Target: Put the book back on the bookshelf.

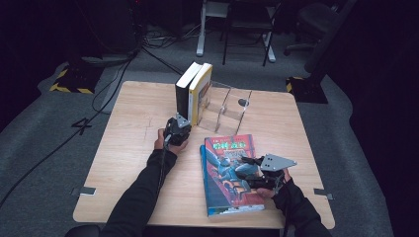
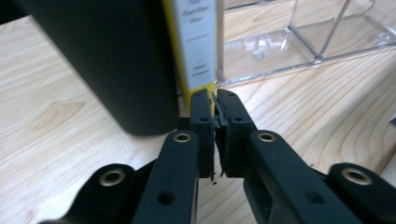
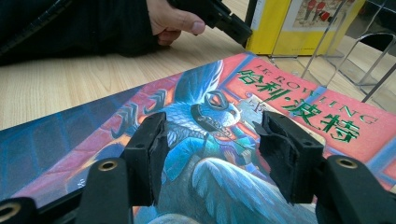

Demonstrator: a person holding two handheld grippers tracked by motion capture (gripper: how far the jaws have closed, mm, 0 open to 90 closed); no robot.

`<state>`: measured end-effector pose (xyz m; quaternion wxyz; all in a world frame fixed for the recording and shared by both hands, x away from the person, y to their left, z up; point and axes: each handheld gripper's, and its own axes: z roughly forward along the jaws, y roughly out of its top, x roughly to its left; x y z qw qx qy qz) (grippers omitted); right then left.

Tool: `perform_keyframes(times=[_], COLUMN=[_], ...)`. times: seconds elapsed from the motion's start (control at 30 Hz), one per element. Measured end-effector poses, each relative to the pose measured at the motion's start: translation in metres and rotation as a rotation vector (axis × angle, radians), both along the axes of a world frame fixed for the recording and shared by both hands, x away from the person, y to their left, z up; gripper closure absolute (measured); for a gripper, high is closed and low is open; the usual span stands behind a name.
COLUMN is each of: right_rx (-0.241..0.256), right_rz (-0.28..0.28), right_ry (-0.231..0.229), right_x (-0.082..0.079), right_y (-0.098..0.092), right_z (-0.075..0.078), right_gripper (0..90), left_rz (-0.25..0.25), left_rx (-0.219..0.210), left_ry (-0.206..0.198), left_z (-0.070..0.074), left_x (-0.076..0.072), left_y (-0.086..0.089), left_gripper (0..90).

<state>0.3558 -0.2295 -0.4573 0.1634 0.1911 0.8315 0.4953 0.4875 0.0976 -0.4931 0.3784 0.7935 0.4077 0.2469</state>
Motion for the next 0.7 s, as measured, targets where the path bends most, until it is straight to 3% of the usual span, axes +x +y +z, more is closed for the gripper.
perform_keyframes(times=[0.13,0.27,0.4,0.57,0.63,0.7], right_rx=[0.004,0.004,0.000,0.002,-0.005,-0.012], right_rz=[-0.004,-0.002,-0.003,-0.006,-0.012,-0.013], right_ry=[0.000,0.000,-0.001,0.000,0.003,0.002], right_x=[0.000,0.000,0.000,0.000,0.001,0.000], right_y=[-0.001,-0.001,-0.001,-0.003,-0.003,-0.003], right_z=[0.000,0.000,0.000,0.000,0.000,0.000], right_gripper=[43.0,43.0,43.0,43.0,43.0,42.9], left_rz=[0.020,0.001,-0.009,-0.034,-0.054,-0.082], left_rx=[-0.022,-0.009,-0.022,-0.016,-0.034,-0.023], left_ry=[-0.006,-0.012,-0.012,-0.010,0.010,0.017], left_z=[0.000,0.003,0.007,0.008,0.008,0.008], left_x=[0.005,0.009,0.011,0.003,-0.001,-0.006], left_y=[-0.002,-0.005,-0.009,-0.005,0.000,0.005], left_gripper=[87.3,88.0,84.6,82.4,82.2,81.9])
